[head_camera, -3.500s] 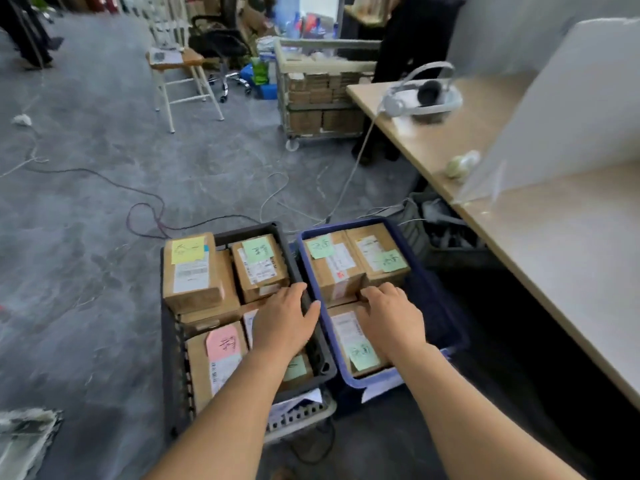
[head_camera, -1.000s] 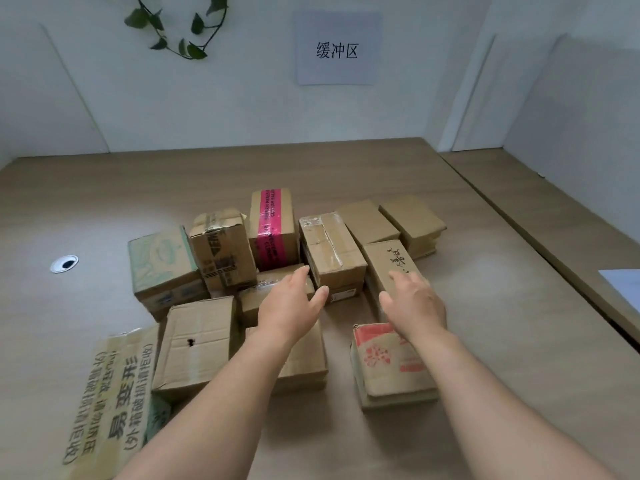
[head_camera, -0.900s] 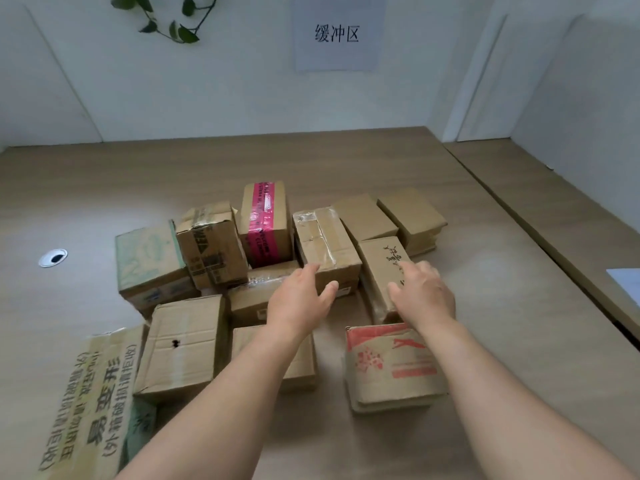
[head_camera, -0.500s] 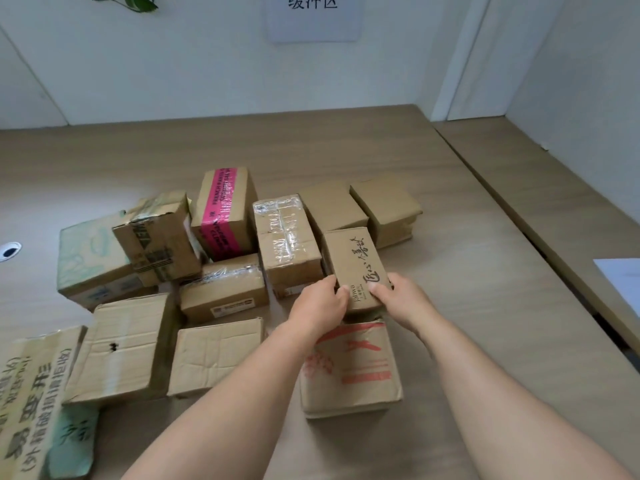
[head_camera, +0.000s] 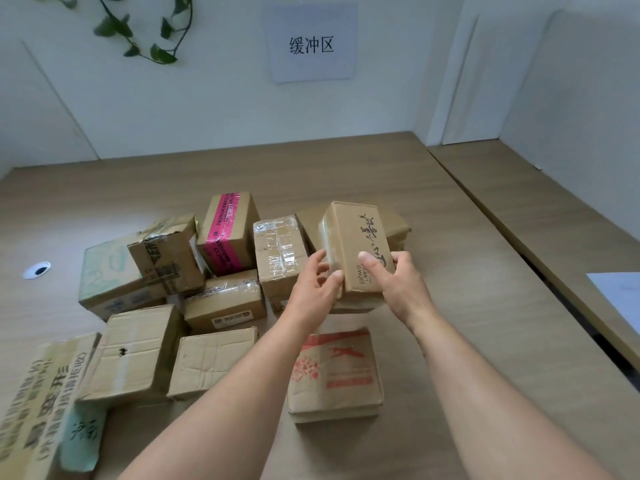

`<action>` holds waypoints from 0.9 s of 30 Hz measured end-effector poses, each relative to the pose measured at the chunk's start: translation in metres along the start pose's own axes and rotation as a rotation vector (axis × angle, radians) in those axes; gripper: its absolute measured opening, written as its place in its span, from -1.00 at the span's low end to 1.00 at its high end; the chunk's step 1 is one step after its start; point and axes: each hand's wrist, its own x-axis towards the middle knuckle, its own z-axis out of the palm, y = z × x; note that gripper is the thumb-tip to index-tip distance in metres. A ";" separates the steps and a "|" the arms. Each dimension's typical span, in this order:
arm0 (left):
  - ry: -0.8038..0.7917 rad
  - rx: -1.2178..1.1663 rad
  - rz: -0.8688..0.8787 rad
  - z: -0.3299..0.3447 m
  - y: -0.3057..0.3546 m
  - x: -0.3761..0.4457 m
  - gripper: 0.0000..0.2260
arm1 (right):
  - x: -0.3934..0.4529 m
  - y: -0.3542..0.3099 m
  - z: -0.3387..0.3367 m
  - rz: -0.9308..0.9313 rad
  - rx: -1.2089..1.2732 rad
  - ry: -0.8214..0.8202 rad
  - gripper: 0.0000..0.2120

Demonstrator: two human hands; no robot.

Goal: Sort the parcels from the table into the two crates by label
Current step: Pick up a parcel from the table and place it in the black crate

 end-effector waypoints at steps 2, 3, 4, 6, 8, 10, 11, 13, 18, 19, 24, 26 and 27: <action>0.026 -0.033 -0.014 -0.006 0.003 -0.003 -0.22 | -0.006 -0.009 -0.001 -0.038 0.041 -0.010 -0.20; 0.040 -0.029 -0.036 -0.011 0.003 -0.003 -0.08 | -0.009 -0.013 0.000 -0.046 0.070 -0.021 -0.09; 0.045 -0.027 -0.066 -0.016 0.004 -0.004 0.05 | -0.013 -0.015 0.001 -0.051 0.102 -0.033 -0.01; 0.029 -0.060 -0.120 -0.027 0.005 -0.008 0.24 | -0.021 -0.021 0.004 -0.062 0.145 -0.076 0.09; 0.015 -0.155 -0.116 -0.038 0.006 -0.016 0.23 | -0.028 -0.027 0.008 -0.070 0.158 -0.138 0.17; 0.045 -0.211 -0.084 -0.052 0.005 -0.026 0.10 | -0.034 -0.034 0.013 -0.066 0.163 -0.211 0.15; 0.080 -0.224 -0.069 -0.060 0.004 -0.031 0.01 | -0.039 -0.040 0.016 -0.068 0.144 -0.248 0.05; 0.159 -0.246 -0.067 -0.078 0.001 -0.043 -0.13 | -0.046 -0.048 0.026 -0.085 0.060 -0.306 -0.23; 0.253 -0.202 -0.032 -0.126 -0.010 -0.078 -0.45 | -0.064 -0.065 0.065 -0.160 -0.138 -0.352 -0.43; 0.258 -0.226 -0.028 -0.134 -0.012 -0.086 -0.57 | -0.068 -0.067 0.074 -0.166 -0.141 -0.366 -0.42; 0.219 -0.271 -0.044 -0.172 -0.020 -0.122 -0.66 | -0.094 -0.080 0.105 -0.015 0.088 -0.475 -0.71; 0.181 -0.268 -0.056 -0.185 -0.022 -0.134 -0.59 | -0.102 -0.082 0.115 0.085 0.167 -0.514 -0.57; 0.162 -0.272 -0.066 -0.191 -0.023 -0.139 -0.55 | -0.105 -0.081 0.121 0.119 0.177 -0.533 -0.44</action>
